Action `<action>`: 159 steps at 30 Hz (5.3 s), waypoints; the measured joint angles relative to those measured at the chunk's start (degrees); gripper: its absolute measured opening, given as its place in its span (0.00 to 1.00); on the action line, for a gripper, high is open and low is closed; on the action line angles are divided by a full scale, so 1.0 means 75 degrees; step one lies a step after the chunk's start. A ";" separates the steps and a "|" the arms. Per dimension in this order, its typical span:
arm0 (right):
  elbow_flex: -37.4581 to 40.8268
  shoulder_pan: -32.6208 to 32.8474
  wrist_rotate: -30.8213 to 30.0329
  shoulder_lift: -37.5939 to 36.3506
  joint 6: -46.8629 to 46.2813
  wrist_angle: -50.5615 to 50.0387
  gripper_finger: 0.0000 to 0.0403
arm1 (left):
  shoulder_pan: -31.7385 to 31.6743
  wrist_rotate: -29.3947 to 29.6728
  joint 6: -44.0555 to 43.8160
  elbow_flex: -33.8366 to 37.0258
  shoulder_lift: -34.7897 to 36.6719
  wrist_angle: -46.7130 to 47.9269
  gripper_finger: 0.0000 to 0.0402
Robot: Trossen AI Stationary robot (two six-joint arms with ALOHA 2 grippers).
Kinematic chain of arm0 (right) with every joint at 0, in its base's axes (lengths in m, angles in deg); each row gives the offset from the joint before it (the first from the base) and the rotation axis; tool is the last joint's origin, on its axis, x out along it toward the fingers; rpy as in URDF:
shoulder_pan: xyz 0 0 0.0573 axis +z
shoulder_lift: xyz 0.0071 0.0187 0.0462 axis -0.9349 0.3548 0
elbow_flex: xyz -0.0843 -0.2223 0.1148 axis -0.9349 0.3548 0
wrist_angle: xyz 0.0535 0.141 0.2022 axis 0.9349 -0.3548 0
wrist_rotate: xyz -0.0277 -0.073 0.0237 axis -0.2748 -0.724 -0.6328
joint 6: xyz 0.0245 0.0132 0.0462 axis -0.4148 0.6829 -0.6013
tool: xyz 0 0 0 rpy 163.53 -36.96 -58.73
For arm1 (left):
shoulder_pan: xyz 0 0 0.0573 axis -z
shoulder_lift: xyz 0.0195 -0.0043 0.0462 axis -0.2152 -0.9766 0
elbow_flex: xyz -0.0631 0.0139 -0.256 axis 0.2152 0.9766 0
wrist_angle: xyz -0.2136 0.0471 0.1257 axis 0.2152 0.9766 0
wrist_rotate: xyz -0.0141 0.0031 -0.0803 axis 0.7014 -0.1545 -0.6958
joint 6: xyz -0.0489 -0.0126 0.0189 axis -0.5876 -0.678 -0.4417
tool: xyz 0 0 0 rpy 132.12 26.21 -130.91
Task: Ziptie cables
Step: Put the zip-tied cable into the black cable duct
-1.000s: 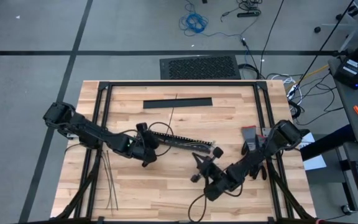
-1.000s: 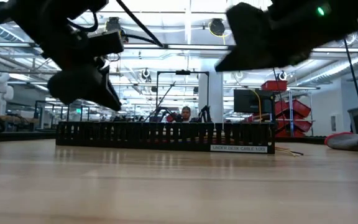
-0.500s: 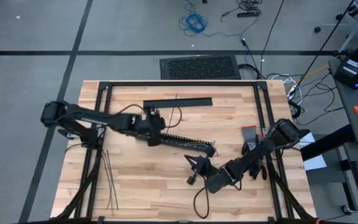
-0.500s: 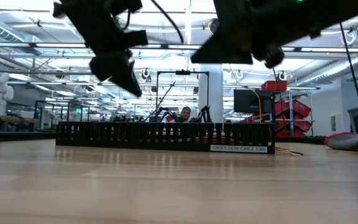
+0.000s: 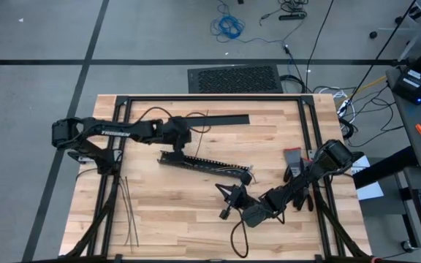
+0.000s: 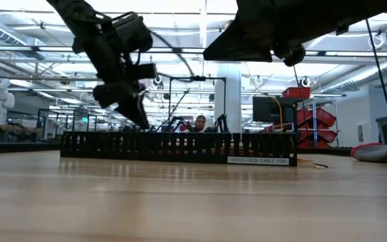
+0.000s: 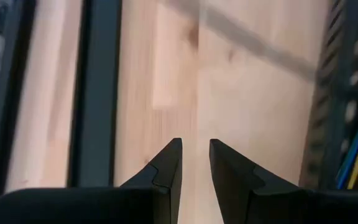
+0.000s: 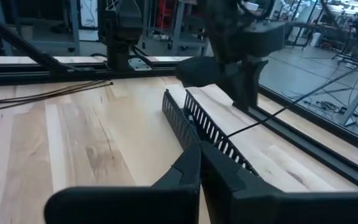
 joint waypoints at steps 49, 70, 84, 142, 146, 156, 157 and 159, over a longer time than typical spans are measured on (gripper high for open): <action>-0.0003 -0.5198 0.9294 -0.1267 0.0659 -0.2460 0.01 | 0.3163 0.1700 -0.3421 0.2798 0.2299 -0.3571 0.20; 0.0000 -0.4498 0.8538 -0.0819 0.1530 -0.1458 0.32 | 0.3042 0.0672 -0.2822 0.3590 0.0805 -0.5966 0.20; 0.0000 -0.4475 0.8550 -0.0819 0.1747 -0.1326 0.33 | 0.2933 0.0212 -0.3222 0.3581 0.0583 -0.6036 0.28; -0.0122 -0.4897 0.9221 0.0431 -0.0157 0.0455 0.31 | 0.3134 0.0660 -0.2411 0.3572 -0.0356 -0.7050 0.01; -0.0293 -0.4911 0.9218 0.0431 -0.0136 0.0321 0.27 | 0.3134 0.0667 -0.2409 0.3572 -0.0356 -0.7047 0.01; -0.0423 -0.4996 0.9158 0.0431 -0.0041 0.0254 0.16 | 0.3134 0.0739 -0.2346 0.3572 -0.0356 -0.7038 0.01; -0.0423 -0.5020 0.9158 0.0431 -0.0041 0.0243 0.16 | 0.3134 0.0761 -0.2346 0.3572 -0.0356 -0.7038 0.01; -0.0425 -0.5038 0.9137 0.0431 -0.0104 0.0170 0.16 | 0.3145 0.0797 -0.2349 0.3572 -0.0356 -0.7036 0.01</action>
